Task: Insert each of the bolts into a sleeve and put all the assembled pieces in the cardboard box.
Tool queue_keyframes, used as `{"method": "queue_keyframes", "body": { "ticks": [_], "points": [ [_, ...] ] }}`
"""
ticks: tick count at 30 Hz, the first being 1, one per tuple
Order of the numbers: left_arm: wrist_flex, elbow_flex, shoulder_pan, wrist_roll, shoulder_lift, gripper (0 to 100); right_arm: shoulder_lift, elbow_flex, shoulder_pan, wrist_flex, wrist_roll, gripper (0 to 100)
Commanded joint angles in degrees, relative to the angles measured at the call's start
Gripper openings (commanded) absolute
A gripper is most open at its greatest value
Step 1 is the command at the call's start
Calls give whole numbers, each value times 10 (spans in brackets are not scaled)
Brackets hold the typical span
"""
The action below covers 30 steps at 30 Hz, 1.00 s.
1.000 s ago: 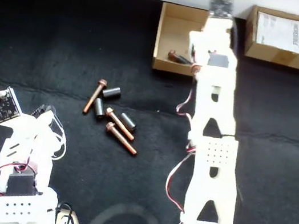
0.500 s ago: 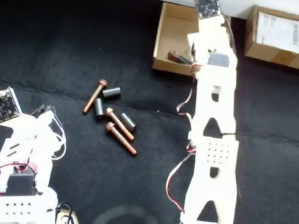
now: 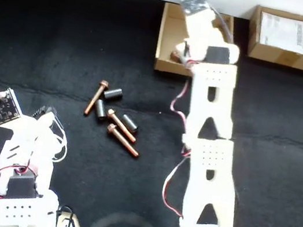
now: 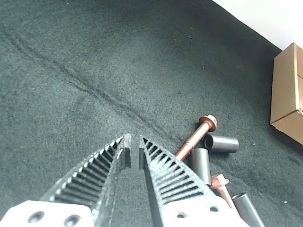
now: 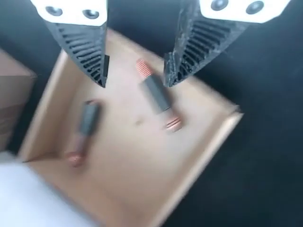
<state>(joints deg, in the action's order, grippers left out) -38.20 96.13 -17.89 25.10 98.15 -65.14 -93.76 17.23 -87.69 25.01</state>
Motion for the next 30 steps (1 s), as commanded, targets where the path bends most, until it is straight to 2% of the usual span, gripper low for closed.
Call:
{"method": "queue_keyframes", "body": {
  "ticks": [1,4,9,13,19,24,30],
  "points": [
    [2,14,5,-4,-3,56,63,-80,37,-82,4,170],
    [2,14,5,-4,-3,56,95,-76,62,-131,4,170],
    [2,14,5,-4,-3,56,125,-70,74,-135,-48,170],
    [2,14,5,-4,-3,56,140,-29,88,-136,-54,170],
    [2,14,5,-4,-3,56,244,206,133,-135,-51,170],
    [2,14,5,-4,-3,56,350,422,180,-134,-12,170],
    [2,14,5,-4,-3,56,396,533,189,-131,-11,170]
  ]
}}
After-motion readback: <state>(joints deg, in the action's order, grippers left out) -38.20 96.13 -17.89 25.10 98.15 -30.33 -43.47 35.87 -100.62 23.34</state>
